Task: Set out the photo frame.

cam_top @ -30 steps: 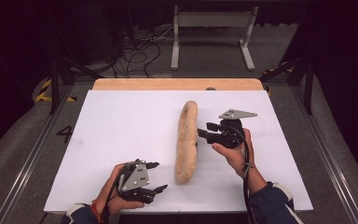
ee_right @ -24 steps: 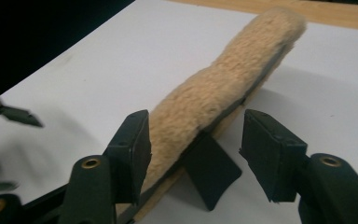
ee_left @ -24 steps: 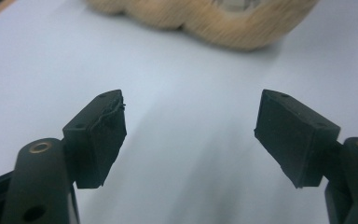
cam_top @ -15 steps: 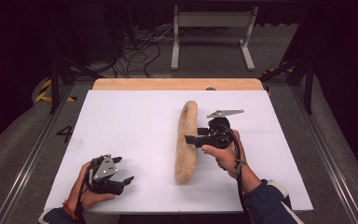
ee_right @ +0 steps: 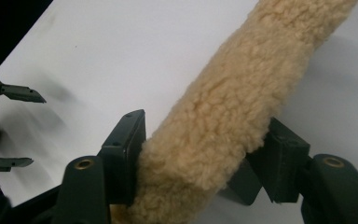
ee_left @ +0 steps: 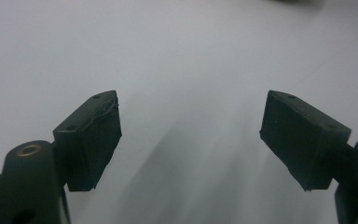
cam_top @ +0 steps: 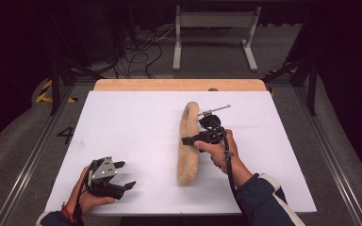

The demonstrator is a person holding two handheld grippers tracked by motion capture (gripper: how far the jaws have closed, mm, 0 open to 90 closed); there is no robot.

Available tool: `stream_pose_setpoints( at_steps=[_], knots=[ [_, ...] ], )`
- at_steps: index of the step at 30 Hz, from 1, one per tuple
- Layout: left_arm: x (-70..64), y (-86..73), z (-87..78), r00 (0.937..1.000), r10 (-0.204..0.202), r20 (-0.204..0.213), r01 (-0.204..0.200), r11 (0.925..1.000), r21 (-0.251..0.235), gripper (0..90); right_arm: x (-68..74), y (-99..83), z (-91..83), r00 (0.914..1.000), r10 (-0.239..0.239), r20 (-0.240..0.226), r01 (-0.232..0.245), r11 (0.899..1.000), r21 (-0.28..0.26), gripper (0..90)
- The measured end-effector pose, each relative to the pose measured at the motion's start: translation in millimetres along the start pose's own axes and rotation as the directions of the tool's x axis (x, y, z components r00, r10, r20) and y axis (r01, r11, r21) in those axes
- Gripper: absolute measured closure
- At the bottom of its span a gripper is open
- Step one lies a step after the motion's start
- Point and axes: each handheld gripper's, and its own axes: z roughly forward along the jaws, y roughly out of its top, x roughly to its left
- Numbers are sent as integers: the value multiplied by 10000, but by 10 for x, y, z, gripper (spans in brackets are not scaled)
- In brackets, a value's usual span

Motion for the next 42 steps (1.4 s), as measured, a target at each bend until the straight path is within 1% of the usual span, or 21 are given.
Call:
stream_pose_setpoints(
  at_steps=[2, 3, 5, 7, 10, 11, 12, 14, 16, 17, 20, 23, 26, 28, 30, 31, 33, 35, 37, 41, 42],
  knots=[
    [-12, 15, 13, 9999, 12, 148, -13, 10000, 49, 206, 1, 11, -20, 9999, -140, -32, 141, 9999, 80, 453],
    [-16, 23, 15, 9997, 140, 222, -142, 9999, 74, 213, 3, 17, -32, 9996, -267, -59, 268, 9996, 115, 485],
    [-26, 37, 22, 9988, 186, 444, -188, 9998, 29, 213, 3, 33, -64, 9983, -545, -222, 549, 9983, 198, 557],
    [-31, 53, 38, 9985, 233, 499, -240, 9996, 122, 214, 5, 55, -97, 9956, -914, -181, 919, 9954, 275, 619],
    [-39, 59, 50, 9982, 289, 526, -296, 9995, 127, 214, 13, 88, -105, 9876, -1481, -530, 1514, 9863, 652, 643],
    [-45, 67, 42, 9982, 279, 530, -284, 9996, 83, 214, 13, 88, -105, 9876, -1481, -530, 1514, 9863, 652, 643],
    [-45, 74, 32, 9980, 274, 566, -274, 9996, -10, 214, 36, 100, -105, 9801, -1866, -673, 1917, 9782, 801, 642],
    [-46, 87, 1, 9981, 226, 573, -217, 9996, -169, 213, 61, 111, -110, 9665, -2360, -1010, 2455, 9647, 955, 646],
    [-43, 88, -17, 9984, 177, 533, -162, 9994, -298, 211, 76, 111, -117, 9481, -2872, -1363, 3027, 9467, 1107, 649],
    [-40, 86, -17, 9986, 162, 508, -147, 9994, -302, 211, 76, 107, -119, 9426, -2977, -1510, 3161, 9414, 1173, 649],
    [-26, 96, 5, 9993, 31, 360, -23, 9997, -237, 209, 66, 102, -125, 9349, -3152, -1632, 3359, 9343, 1197, 644],
    [-11, 137, 59, 9998, -37, 190, 40, 9999, -164, 207, 33, 94, -121, 9363, -3108, -1638, 3298, 9382, 1048, 616],
    [26, 196, 117, 9998, -125, 125, 128, 9997, -212, 205, -6, 76, -153, 9367, -3177, -1468, 3323, 9391, 881, 526],
    [75, 240, 163, 9997, -225, -19, 224, 9994, -267, 201, -21, 59, -185, 9378, -3205, -1337, 3329, 9393, 830, 515],
    [105, 255, 184, 9994, -342, -58, 340, 9989, -313, 196, -26, 45, -215, 9355, -3269, -1344, 3382, 9384, 715, 502],
    [155, 283, 221, 9990, -402, -179, 396, 9987, -315, 196, -31, 33, -242, 9316, -3369, -1363, 3466, 9364, 542, 483],
    [235, 339, 279, 9977, -556, -389, 543, 9979, -359, 194, -41, -7, -311, 9330, -3492, -869, 3534, 9346, 397, 442],
    [311, 399, 327, 9964, -692, -496, 670, 9967, -461, 188, -53, -56, -357, 9264, -3749, -346, 3755, 9267, 140, 436],
    [383, 466, 376, 9950, -877, -486, 841, 9939, -719, 186, -66, -123, -403, 9254, -3783, -232, 3780, 9256, -183, 429],
    [475, 582, 460, 9930, -1001, -625, 942, 9913, -921, 175, -32, -277, -492, 9154, -4003, 415, 4023, 9131, -662, 409],
    [475, 582, 460, 9930, -1001, -625, 942, 9913, -921, 174, -32, -277, -492, 9154, -4003, 415, 4023, 9131, -662, 409]
  ],
)
